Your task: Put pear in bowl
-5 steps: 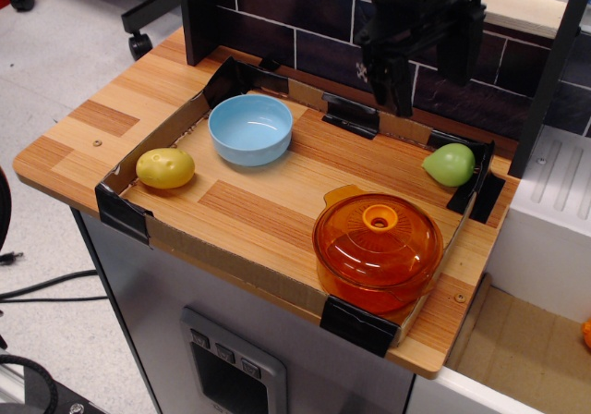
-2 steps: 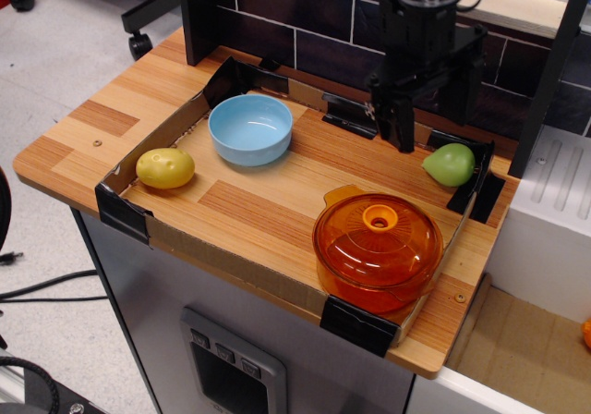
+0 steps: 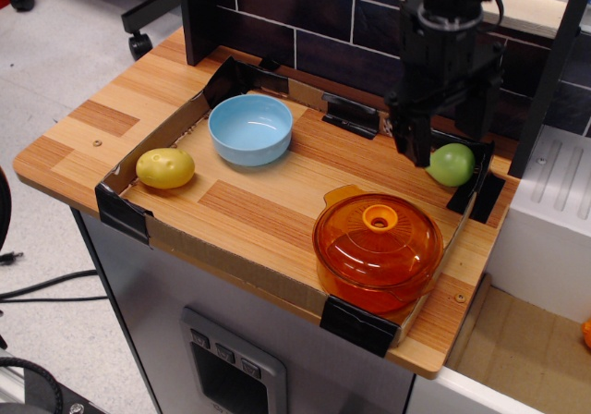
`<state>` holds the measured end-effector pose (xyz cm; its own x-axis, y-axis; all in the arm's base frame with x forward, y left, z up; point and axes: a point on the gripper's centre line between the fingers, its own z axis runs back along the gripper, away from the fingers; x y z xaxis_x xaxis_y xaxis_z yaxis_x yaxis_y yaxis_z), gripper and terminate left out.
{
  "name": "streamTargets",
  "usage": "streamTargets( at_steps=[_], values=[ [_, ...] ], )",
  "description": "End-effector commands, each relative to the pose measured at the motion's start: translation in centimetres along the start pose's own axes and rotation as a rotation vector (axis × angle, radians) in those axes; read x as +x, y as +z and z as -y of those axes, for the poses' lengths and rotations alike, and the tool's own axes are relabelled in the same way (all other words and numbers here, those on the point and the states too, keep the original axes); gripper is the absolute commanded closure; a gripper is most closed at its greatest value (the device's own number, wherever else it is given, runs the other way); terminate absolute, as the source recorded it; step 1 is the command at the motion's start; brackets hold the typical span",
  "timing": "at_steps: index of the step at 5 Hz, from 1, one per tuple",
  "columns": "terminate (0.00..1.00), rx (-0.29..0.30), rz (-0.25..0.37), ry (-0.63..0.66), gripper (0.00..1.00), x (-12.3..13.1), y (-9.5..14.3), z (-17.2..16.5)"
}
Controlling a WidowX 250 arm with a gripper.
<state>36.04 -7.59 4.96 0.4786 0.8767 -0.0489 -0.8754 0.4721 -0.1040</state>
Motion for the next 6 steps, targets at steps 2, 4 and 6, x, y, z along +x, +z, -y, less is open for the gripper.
streamTargets(
  at_steps=[2, 4, 6],
  values=[
    [0.00, -0.029, 0.055, 0.007, 0.00, 1.7, -1.0, 1.1],
    [0.00, 0.025, 0.065, 0.001, 0.00, 1.5, -3.1, 0.6],
    [0.00, 0.002, 0.010, -0.051, 1.00, 0.6, -1.5, -0.2]
  ],
)
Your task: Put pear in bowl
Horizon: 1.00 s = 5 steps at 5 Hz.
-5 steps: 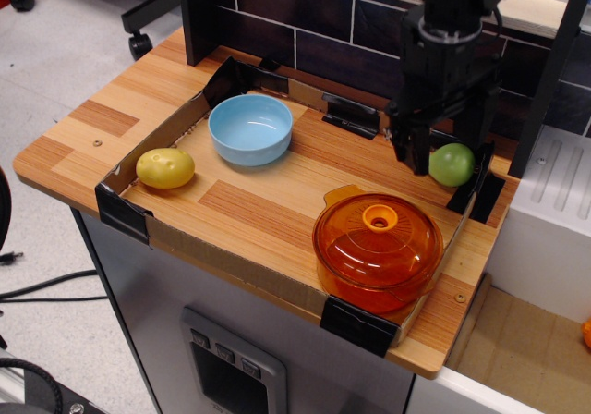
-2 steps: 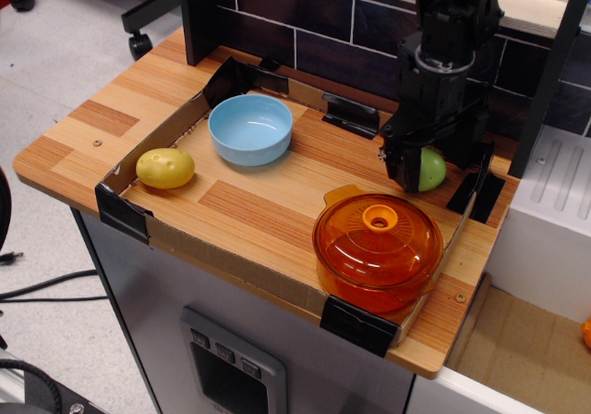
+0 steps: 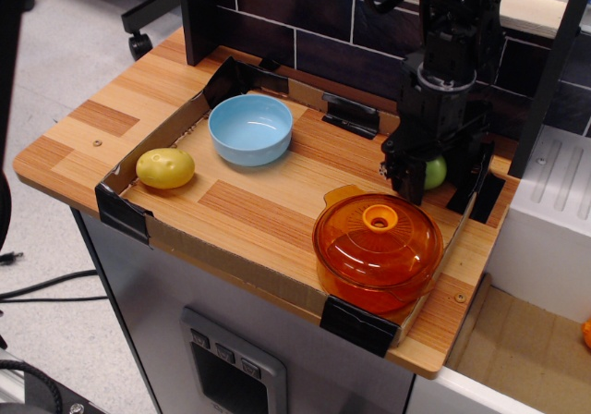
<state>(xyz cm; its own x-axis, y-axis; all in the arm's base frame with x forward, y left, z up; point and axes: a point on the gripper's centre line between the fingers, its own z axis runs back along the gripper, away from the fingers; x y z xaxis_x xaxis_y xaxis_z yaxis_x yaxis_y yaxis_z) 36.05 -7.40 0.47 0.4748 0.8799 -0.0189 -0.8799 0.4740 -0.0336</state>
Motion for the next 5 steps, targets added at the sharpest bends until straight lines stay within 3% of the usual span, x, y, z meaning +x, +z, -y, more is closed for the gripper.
streamTargets(
  at_steps=[1, 2, 3, 4, 5],
  values=[
    [0.00, -0.105, -0.039, -0.084, 1.00, -0.1, 6.5, -0.9],
    [0.00, -0.175, -0.051, -0.023, 1.00, 0.8, 11.4, -2.9],
    [0.00, -0.171, 0.015, 0.003, 1.00, 3.0, 14.1, -6.1],
    [0.00, -0.156, 0.048, 0.024, 1.00, 6.1, 14.4, -9.7],
    [0.00, -0.105, 0.041, 0.090, 1.00, 9.3, 13.0, -12.0]
  ],
)
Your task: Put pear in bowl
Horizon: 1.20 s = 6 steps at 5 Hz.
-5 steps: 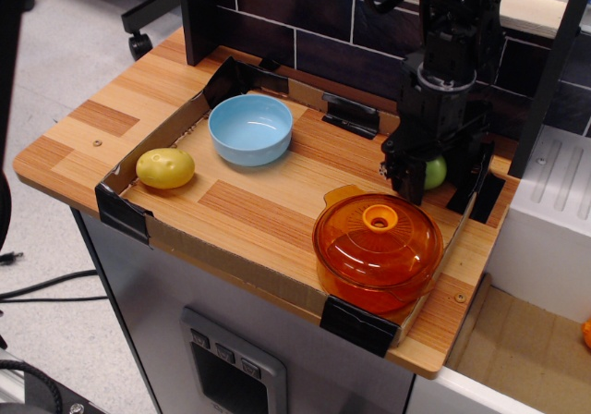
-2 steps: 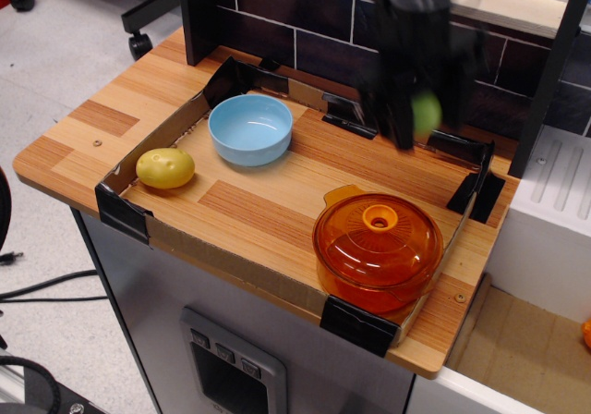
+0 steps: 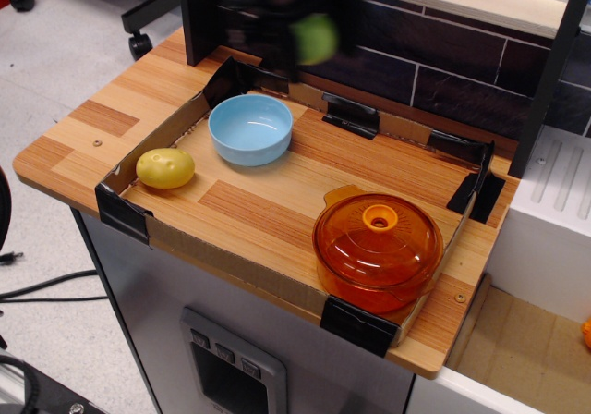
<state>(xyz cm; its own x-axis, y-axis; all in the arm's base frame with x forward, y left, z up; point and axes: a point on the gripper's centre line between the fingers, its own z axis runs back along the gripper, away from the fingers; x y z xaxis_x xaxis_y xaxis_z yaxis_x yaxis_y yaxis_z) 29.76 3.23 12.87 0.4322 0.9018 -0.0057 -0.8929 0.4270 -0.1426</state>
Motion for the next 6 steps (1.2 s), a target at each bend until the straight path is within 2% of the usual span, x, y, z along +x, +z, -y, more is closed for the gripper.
streamTargets(
  at_steps=[1, 4, 5, 6],
  values=[
    [0.00, 0.034, 0.036, 0.070, 1.00, 5.0, -1.4, -2.4],
    [0.00, 0.053, 0.028, 0.159, 1.00, 6.6, -4.0, 0.5],
    [0.00, 0.097, 0.045, 0.155, 0.00, 6.8, -5.1, 0.5],
    [0.00, 0.127, 0.049, 0.108, 0.00, 6.8, -5.5, 0.5]
  ],
)
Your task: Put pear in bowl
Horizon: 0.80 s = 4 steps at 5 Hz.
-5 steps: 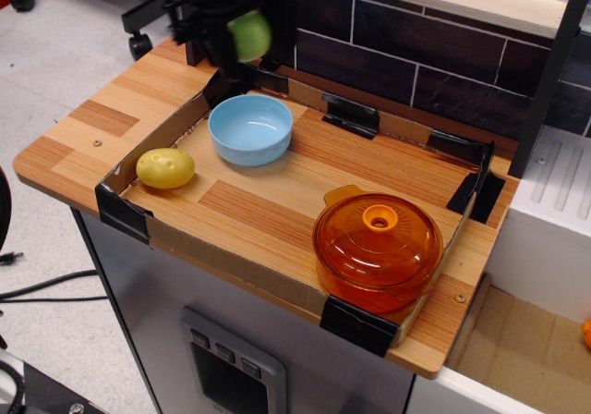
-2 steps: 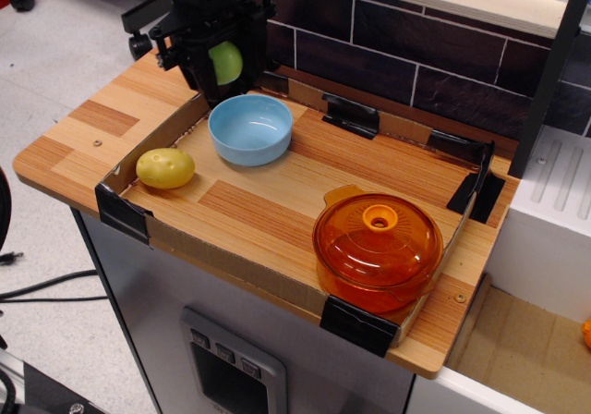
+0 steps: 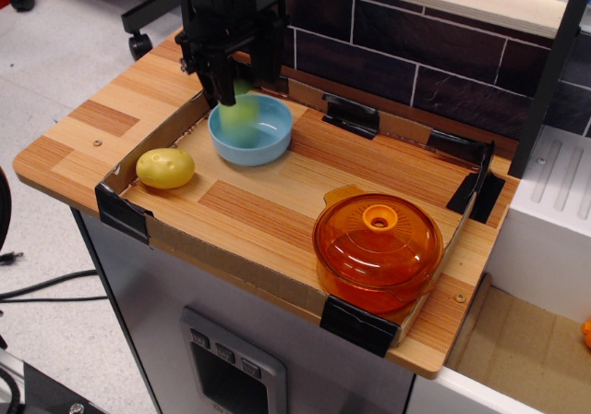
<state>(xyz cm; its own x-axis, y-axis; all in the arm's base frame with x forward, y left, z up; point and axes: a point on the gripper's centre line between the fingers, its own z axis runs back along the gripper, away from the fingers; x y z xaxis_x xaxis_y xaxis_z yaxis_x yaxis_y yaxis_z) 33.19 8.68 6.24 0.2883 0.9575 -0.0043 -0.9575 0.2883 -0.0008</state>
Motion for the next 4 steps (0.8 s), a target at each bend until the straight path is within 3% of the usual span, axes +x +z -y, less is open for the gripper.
streamTargets(
  at_steps=[1, 2, 4],
  values=[
    [0.00, -0.032, 0.021, -0.084, 0.00, -0.5, 2.2, 0.3],
    [0.00, -0.065, 0.015, -0.093, 0.00, -1.2, 4.8, 0.4],
    [0.00, -0.065, 0.015, -0.093, 0.00, -1.2, 4.8, 0.4]
  ],
)
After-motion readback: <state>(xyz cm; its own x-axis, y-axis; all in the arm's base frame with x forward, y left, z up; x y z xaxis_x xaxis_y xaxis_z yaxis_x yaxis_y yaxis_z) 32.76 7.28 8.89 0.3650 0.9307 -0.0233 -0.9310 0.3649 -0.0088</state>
